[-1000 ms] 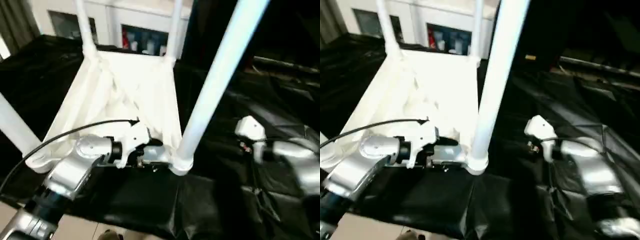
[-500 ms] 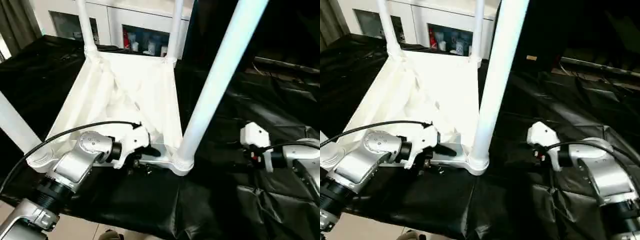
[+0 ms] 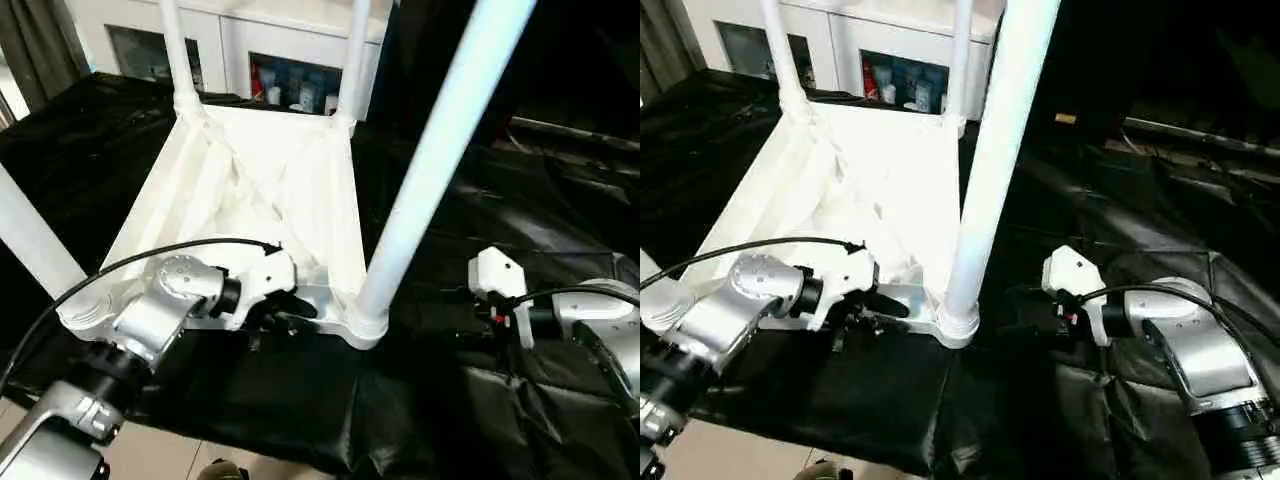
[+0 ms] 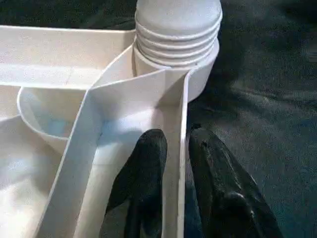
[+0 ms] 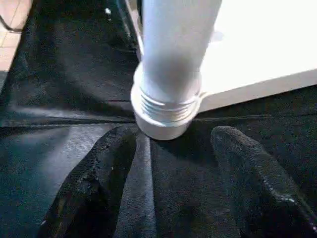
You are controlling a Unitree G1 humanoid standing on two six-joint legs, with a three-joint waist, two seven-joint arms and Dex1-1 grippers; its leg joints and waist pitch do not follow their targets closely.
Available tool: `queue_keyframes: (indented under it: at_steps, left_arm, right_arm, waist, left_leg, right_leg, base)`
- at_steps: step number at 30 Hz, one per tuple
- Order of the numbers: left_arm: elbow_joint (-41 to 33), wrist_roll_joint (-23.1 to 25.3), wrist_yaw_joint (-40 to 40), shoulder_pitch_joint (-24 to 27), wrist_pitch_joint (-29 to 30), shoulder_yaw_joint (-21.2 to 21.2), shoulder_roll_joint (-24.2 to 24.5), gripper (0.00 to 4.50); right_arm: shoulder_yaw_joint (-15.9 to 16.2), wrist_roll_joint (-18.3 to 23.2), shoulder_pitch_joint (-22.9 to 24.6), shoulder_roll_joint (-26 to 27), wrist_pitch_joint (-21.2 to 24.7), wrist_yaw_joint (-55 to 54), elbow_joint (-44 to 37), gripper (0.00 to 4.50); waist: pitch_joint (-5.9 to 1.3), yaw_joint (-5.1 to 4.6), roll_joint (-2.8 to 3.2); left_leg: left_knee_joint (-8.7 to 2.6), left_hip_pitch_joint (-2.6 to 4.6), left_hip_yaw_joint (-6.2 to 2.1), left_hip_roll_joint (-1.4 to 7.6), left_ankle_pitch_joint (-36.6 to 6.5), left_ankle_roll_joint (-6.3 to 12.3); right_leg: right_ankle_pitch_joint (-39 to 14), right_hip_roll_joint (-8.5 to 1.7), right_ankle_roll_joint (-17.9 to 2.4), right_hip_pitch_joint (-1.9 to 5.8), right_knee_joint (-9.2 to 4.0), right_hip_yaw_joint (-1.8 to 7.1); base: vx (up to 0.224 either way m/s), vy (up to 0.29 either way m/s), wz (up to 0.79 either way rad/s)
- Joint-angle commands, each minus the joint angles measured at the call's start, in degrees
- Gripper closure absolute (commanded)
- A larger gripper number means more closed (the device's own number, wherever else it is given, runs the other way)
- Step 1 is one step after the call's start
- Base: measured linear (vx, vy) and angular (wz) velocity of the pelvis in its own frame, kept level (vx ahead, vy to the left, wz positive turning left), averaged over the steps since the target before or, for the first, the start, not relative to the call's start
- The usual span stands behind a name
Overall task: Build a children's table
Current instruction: Rotate leg to tighten
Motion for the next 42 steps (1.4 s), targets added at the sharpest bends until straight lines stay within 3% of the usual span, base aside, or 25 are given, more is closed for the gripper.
queue_keyframes:
  at_steps: [1, 4, 8, 11, 13, 17, 18, 21, 23, 27, 30, 32, 33, 34, 36, 38, 40, 41, 42]
  left_arm:
    - [2.4, 2.6, 0.2, -0.1, 0.3, 0.5, 1.2, 3.78]
    - [2.8, 3.0, 0.2, -0.4, 0.0, 0.4, 1.8, 4.15]
    - [3.5, 4.1, 0.3, -0.8, -0.9, 0.2, 2.3, 4.26]
    - [3.6, 4.4, 0.3, -1.1, -1.2, 0.2, 2.6, 4.39]
    - [3.3, 4.4, 0.2, -1.3, -1.2, 0.3, 2.5, 4.39]
    - [2.8, 2.8, 0.0, -1.5, -1.0, 1.7, 1.2, 4.39]
    - [2.8, 2.4, 0.0, -1.6, -0.9, 2.1, 0.9, 4.39]
    - [2.6, 1.0, -0.3, -1.5, -0.9, 3.0, -0.2, 4.46]
    - [2.5, 0.7, -0.3, -1.5, -0.7, 3.1, -0.4, 4.50]
    - [2.8, 0.5, 0.5, -1.4, -0.3, 3.1, -1.7, 4.50]
    - [2.7, 1.0, 0.8, -1.2, -0.3, 2.9, -2.0, 4.50]
    - [1.4, 1.3, 1.3, -0.6, 0.3, 3.2, -2.2, 4.50]
    - [0.8, 1.3, 1.4, -0.4, 0.5, 3.4, -2.1, 4.50]
    - [0.3, 1.2, 1.3, 0.0, 0.6, 3.9, -1.8, 4.50]
    - [0.2, 1.1, 1.0, 0.3, 0.2, 4.3, -1.3, 4.50]
    - [-0.1, 1.5, 1.3, 1.4, -0.9, 4.6, -0.4, 4.50]
    - [-1.3, 2.2, 2.4, 2.2, -1.3, 4.7, -0.4, 4.50]
    - [-1.9, 2.1, 2.8, 2.3, -1.3, 4.9, -0.5, 4.50]
    - [-1.9, 2.1, 2.8, 2.3, -1.3, 4.9, -0.5, 4.50]
  right_arm:
    - [-0.1, 0.0, 0.1, -0.8, 0.4, 0.1, -1.0, 1.67]
    - [0.0, 0.1, -0.1, -0.9, 0.4, 0.0, -1.0, 1.67]
    - [0.2, 0.2, -0.2, -0.9, 0.2, -0.1, -0.9, 1.67]
    - [0.2, 0.2, -0.4, -0.8, 0.1, -0.2, -0.7, 1.67]
    - [0.2, 0.2, -0.5, -0.7, 0.1, -0.2, -0.6, 1.67]
    - [-0.3, 1.1, -0.6, 0.0, 0.1, -0.4, -0.4, 1.67]
    - [-0.5, 1.4, -0.6, 0.2, 0.3, -0.5, -0.3, 1.67]
    - [-1.6, 3.7, -0.1, 1.6, 2.6, -1.3, -0.2, 1.50]
    - [-1.8, 4.0, 0.1, 2.0, 3.0, -1.8, -0.3, 1.40]
    - [-1.5, 3.9, 1.3, 4.3, 2.9, -4.2, -0.7, 0.97]
    - [-1.0, 2.6, 1.3, 5.2, 2.0, -6.1, -0.4, 0.90]
    - [-0.1, 0.0, 0.2, 8.5, -0.5, -11.0, 1.2, 0.90]
    - [0.1, -0.4, -0.3, 9.7, -0.6, -12.5, 1.8, 0.90]
    - [0.6, -1.2, -0.8, 10.9, -1.7, -13.8, 2.7, 0.90]
    - [1.1, -1.8, -1.1, 11.8, -2.3, -14.7, 3.1, 0.90]
    - [2.6, -3.6, -2.0, 14.3, -3.5, -17.4, 5.2, 0.90]
    - [3.5, -4.7, -2.4, 15.8, -4.3, -18.8, 6.5, 0.90]
    - [4.0, -4.9, -2.7, 16.3, -4.6, -18.9, 6.8, 0.90]
    - [4.0, -4.9, -2.7, 16.3, -4.6, -18.9, 6.8, 0.90]
  waist:
    - [-3.47, 0.15, 0.06]
    - [-3.22, -0.03, 0.10]
    - [-3.19, -0.38, 0.09]
    - [-3.20, -0.93, 0.69]
    - [-3.28, -1.25, 0.77]
    - [-3.11, -1.46, 0.62]
    - [-3.16, -1.37, 0.59]
    - [-3.24, -1.32, 0.76]
    - [-3.31, -1.24, 0.73]
    - [-2.60, -1.15, 0.65]
    - [-2.41, -1.18, 0.61]
    - [-1.99, -1.36, -0.41]
    - [-2.02, -1.35, 0.22]
    - [-1.93, -1.50, 0.04]
    - [-1.79, -1.58, 0.29]
    - [-0.89, -1.71, 0.67]
    - [-1.04, -1.80, 0.21]
    - [-0.68, -1.82, -0.25]
    - [-0.33, -1.87, 0.01]
  left_leg:
    - [-3.84, 0.74, -1.14, 1.12, -17.6, 0.20]
    - [-3.71, 1.16, -1.39, 0.93, -19.8, -0.21]
    - [-3.76, 1.22, -1.78, 0.79, -21.1, -0.32]
    - [-4.31, 1.20, -2.39, 1.14, -23.0, -0.39]
    - [-4.76, 1.10, -2.89, 1.38, -24.8, -0.65]
    - [-4.63, 1.52, -2.77, 1.21, -26.1, -0.62]
    - [-4.31, 1.91, -2.56, 1.01, -26.2, -0.31]
    - [-4.47, 1.94, -2.60, 1.22, -26.3, -0.23]
    - [-4.44, 1.97, -2.60, 1.26, -26.2, -0.25]
    - [-4.75, 1.82, -2.34, 1.26, -25.7, 0.15]
    - [-4.84, 1.76, -2.37, 1.29, -25.2, 0.16]
    - [-4.91, 1.59, -2.28, 1.26, -24.7, 0.37]
    - [-4.86, 1.84, -2.30, 1.15, -24.8, 0.14]
    - [-4.97, 1.55, -2.42, 1.17, -24.6, 0.04]
    - [-5.03, 1.86, -2.44, 1.19, -25.5, -0.21]
    - [-5.49, 1.63, -2.65, 1.20, -27.3, -0.45]
    - [-5.35, 1.66, -2.66, 1.07, -26.9, -0.36]
    - [-5.46, 1.68, -2.59, 1.07, -26.8, -0.18]
    - [-5.48, 1.73, -2.65, 0.98, -26.8, -0.09]
  right_leg:
    - [-31.9, -3.87, -4.8, 2.02, -6.18, 1.84]
    - [-37.7, -4.00, -2.9, 1.67, -6.99, 1.35]
    - [-39.6, -4.04, -1.9, 1.64, -7.53, 0.76]
    - [-37.5, -4.31, -3.1, 2.26, -7.70, -0.08]
    - [-35.0, -4.56, -4.0, 2.91, -7.68, -0.75]
    - [-34.6, -4.62, -4.7, 2.62, -7.94, -0.93]
    - [-35.7, -4.82, -4.2, 2.51, -8.35, -1.38]
    - [-34.0, -5.06, -4.6, 2.65, -8.35, -1.87]
    - [-33.3, -5.17, -4.9, 2.62, -8.15, -1.90]
    - [-31.8, -5.16, -5.8, 2.31, -7.92, -1.44]
    - [-32.1, -5.22, -5.6, 2.27, -7.80, -1.39]
    - [-33.4, -5.26, -5.1, 2.01, -7.84, -1.31]
    - [-34.8, -5.43, -4.8, 1.90, -8.00, -1.41]
    - [-35.0, -5.41, -4.4, 2.06, -8.06, -1.45]
    - [-35.6, -5.39, -4.1, 1.72, -8.17, -1.45]
    - [-35.9, -5.24, -3.8, 1.49, -8.30, -1.40]
    - [-36.5, -5.47, -3.4, 1.72, -8.15, -1.30]
    - [-37.2, -5.58, -3.3, 1.43, -8.35, -1.23]
    - [-38.7, -5.61, -2.9, 1.34, -8.54, -1.21]
  base:
    - [0.000, 0.000, 0.00]
    - [0.000, 0.000, 0.00]
    - [0.000, 0.000, 0.00]
    - [0.000, 0.000, 0.00]
    - [0.000, 0.000, 0.00]
    - [0.000, 0.000, 0.00]
    - [0.000, 0.000, 0.00]
    - [0.000, 0.000, 0.00]
    - [0.000, 0.000, 0.00]
    - [0.000, 0.000, 0.00]
    - [0.000, 0.000, 0.00]
    - [0.000, 0.000, 0.00]
    - [0.000, 0.000, 0.00]
    - [0.000, 0.000, 0.00]
    - [0.000, 0.000, 0.00]
    - [0.000, 0.000, 0.00]
    - [0.000, 0.000, 0.00]
    - [0.000, 0.000, 0.00]
    - [0.000, 0.000, 0.00]
